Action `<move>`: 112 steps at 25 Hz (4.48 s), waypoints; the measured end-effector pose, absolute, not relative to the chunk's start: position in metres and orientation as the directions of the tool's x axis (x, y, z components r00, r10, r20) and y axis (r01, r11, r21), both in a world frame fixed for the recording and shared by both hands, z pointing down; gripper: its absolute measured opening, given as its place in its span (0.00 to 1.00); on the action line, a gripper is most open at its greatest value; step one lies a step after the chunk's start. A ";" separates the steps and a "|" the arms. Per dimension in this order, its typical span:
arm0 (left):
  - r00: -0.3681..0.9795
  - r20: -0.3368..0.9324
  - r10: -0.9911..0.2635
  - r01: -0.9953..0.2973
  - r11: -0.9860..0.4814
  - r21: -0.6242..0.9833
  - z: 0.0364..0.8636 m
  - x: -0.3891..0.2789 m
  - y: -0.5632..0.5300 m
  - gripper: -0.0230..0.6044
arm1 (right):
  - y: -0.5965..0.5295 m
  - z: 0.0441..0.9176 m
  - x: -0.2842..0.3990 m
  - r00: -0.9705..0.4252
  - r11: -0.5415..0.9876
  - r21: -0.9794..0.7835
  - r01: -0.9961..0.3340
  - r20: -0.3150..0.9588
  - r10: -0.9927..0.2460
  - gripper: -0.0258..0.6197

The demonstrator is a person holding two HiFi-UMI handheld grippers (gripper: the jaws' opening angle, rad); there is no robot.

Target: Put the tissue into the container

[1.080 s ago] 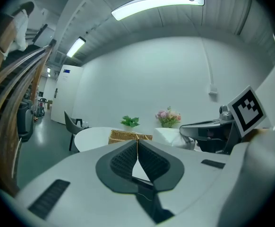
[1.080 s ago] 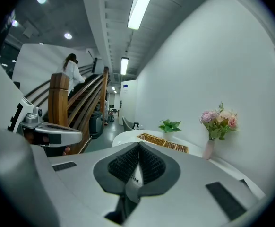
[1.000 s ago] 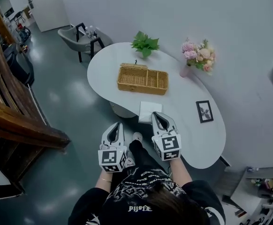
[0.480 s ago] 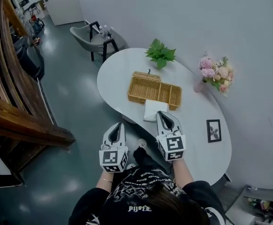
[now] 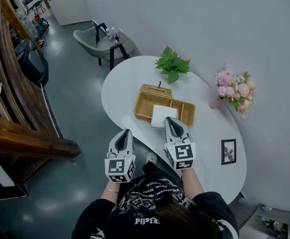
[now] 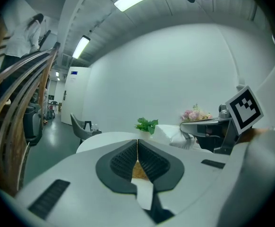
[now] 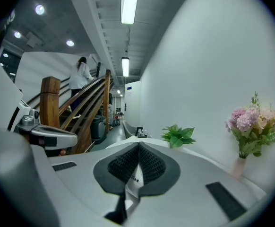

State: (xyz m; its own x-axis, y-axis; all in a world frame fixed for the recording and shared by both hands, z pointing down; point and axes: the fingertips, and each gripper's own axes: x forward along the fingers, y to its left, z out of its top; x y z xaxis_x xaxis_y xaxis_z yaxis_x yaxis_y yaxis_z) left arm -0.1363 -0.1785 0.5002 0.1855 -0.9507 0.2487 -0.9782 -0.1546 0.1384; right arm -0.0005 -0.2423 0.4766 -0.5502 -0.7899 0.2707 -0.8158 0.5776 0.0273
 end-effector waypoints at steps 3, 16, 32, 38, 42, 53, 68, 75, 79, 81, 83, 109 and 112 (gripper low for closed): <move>0.188 0.256 -0.948 -0.979 -0.158 0.131 0.499 -0.128 -0.199 0.08 | -0.262 0.474 -0.004 -0.562 0.586 0.022 -0.810 0.255 -0.787 0.08; 0.202 0.287 -0.936 -0.977 -0.172 0.128 0.504 -0.125 -0.250 0.08 | -0.310 0.479 -0.011 -0.561 0.583 0.003 -0.813 0.268 -0.784 0.08; 0.230 0.284 -0.931 -0.970 -0.196 0.144 0.505 -0.163 -0.290 0.08 | -0.338 0.500 -0.045 -0.512 0.552 0.016 -0.834 0.350 -0.784 0.08; 0.231 0.293 -0.928 -0.970 -0.195 0.146 0.511 -0.171 -0.295 0.08 | -0.344 0.518 -0.055 -0.502 0.548 -0.002 -0.836 0.404 -0.765 0.08; 0.237 0.302 -0.923 -0.968 -0.199 0.150 0.516 -0.174 -0.298 0.08 | -0.346 0.530 -0.062 -0.497 0.550 -0.007 -0.835 0.436 -0.750 0.08; 0.209 0.319 -0.924 -0.973 -0.165 0.158 0.525 -0.197 -0.301 0.08 | -0.354 0.561 -0.076 -0.476 0.553 0.004 -0.833 0.505 -0.720 0.08; 0.200 0.325 -0.924 -0.976 -0.158 0.151 0.529 -0.208 -0.310 0.08 | -0.364 0.602 -0.081 -0.431 0.542 -0.012 -0.841 0.620 -0.655 0.08; 0.212 0.330 -0.920 -0.974 -0.172 0.148 0.530 -0.208 -0.315 0.08 | -0.367 0.609 -0.081 -0.394 0.536 0.016 -0.844 0.658 -0.641 0.08; 0.214 0.331 -0.919 -0.974 -0.173 0.150 0.531 -0.209 -0.318 0.08 | -0.369 0.613 -0.080 -0.371 0.525 0.023 -0.851 0.680 -0.632 0.08; 0.215 0.333 -0.918 -0.973 -0.173 0.151 0.533 -0.209 -0.318 0.08 | -0.370 0.615 -0.079 -0.360 0.516 0.021 -0.857 0.692 -0.626 0.08; 0.216 0.337 -0.916 -0.973 -0.174 0.152 0.535 -0.209 -0.318 0.08 | -0.370 0.618 -0.080 -0.350 0.515 0.021 -0.857 0.709 -0.612 0.08; 0.398 0.341 -0.852 -0.916 -0.347 0.203 0.545 -0.167 -0.329 0.08 | -0.348 0.581 -0.030 -0.301 0.363 -0.015 -0.932 0.594 -0.746 0.21; 0.429 0.339 -0.837 -0.903 -0.384 0.193 0.545 -0.156 -0.328 0.08 | -0.342 0.575 -0.021 -0.274 0.326 -0.007 -0.945 0.561 -0.781 0.17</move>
State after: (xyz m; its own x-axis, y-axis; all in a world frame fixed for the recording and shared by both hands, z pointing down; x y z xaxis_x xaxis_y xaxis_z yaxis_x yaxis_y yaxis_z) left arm -0.1558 -0.3282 0.5451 0.4288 -0.8375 0.3388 -0.9028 -0.3841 0.1933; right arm -0.0213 -0.3418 0.5753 -0.2737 -0.7810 0.5613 -0.9452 0.3264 -0.0068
